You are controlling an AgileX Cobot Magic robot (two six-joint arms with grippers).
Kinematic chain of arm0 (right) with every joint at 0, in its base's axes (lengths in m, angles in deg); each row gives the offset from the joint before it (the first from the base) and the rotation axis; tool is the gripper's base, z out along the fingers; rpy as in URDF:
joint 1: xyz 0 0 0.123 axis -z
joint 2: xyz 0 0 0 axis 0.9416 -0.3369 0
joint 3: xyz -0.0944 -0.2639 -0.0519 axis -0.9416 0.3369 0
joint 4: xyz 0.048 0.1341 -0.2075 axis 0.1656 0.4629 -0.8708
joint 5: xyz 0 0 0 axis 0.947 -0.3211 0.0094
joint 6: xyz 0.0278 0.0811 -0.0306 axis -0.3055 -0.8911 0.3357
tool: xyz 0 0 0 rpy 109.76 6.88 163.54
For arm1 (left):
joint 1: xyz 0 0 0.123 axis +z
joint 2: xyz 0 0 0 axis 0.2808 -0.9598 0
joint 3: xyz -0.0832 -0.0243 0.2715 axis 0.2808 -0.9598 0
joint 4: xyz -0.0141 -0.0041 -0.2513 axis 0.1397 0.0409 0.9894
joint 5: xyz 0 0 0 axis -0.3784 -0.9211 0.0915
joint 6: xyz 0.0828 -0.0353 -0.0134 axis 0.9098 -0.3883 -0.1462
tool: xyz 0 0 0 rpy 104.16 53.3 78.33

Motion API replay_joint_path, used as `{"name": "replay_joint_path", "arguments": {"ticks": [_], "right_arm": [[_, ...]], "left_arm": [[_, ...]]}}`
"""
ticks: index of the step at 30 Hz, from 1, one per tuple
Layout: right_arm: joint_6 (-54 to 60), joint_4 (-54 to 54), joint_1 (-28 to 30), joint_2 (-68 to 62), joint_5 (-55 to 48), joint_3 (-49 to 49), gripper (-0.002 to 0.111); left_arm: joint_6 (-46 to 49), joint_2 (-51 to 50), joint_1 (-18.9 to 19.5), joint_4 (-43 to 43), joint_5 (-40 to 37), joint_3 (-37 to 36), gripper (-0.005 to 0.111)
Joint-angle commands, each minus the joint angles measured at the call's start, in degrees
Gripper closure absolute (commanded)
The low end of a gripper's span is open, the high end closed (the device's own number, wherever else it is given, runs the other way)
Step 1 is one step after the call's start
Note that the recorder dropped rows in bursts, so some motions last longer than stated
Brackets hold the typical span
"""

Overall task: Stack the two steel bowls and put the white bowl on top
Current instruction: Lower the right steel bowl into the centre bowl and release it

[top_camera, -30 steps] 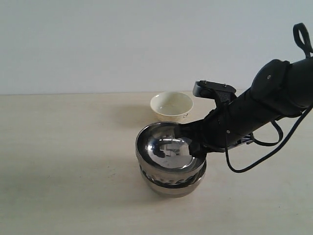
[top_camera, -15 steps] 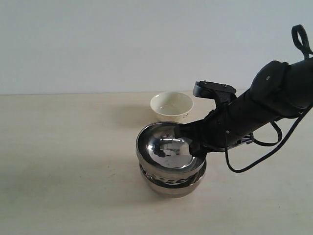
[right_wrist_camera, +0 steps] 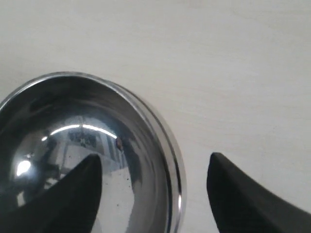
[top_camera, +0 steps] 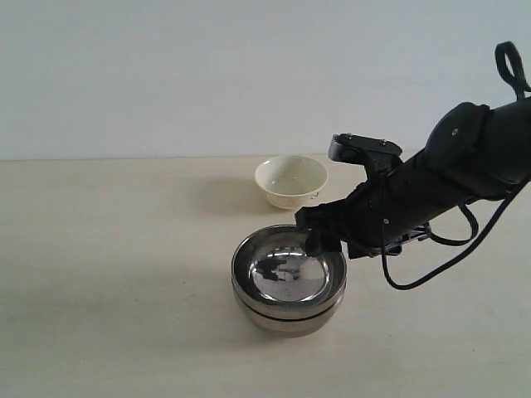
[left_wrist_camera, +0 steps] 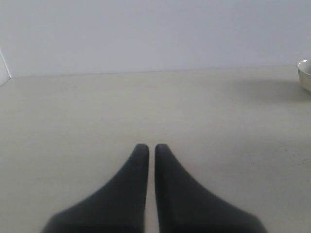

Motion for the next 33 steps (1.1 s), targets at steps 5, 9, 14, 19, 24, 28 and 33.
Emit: {"name": "replay_joint_path", "arguments": {"ticks": [5, 9, 14, 19, 24, 28, 33], "right_arm": [[0.17, -0.21, -0.11, 4.04, 2.97, -0.26, 0.053], [0.17, -0.21, -0.11, 7.4, 2.41, -0.26, 0.074], [3.33, -0.21, -1.33, 9.46, -1.5, -0.26, 0.108], [4.64, -0.21, -4.74, 7.83, -3.35, -0.26, 0.108], [4.64, -0.21, -7.31, 2.94, -0.88, -0.26, 0.108], [4.64, -0.21, -7.36, -0.07, -0.36, -0.26, 0.108], [4.53, -0.21, -7.36, -1.55, -0.13, -0.26, 0.108]], "left_arm": [[-0.65, 0.17, 0.14, 0.01, 0.06, -0.2, 0.103], [-0.65, 0.17, 0.14, 0.01, 0.06, -0.2, 0.103], [-0.65, 0.17, 0.14, 0.01, 0.06, -0.2, 0.103], [-0.65, 0.17, 0.14, 0.01, 0.06, -0.2, 0.103], [-0.65, 0.17, 0.14, 0.01, 0.06, -0.2, 0.103], [-0.65, 0.17, 0.14, 0.01, 0.06, -0.2, 0.103], [-0.65, 0.17, 0.14, 0.01, 0.06, -0.2, 0.103]]}}
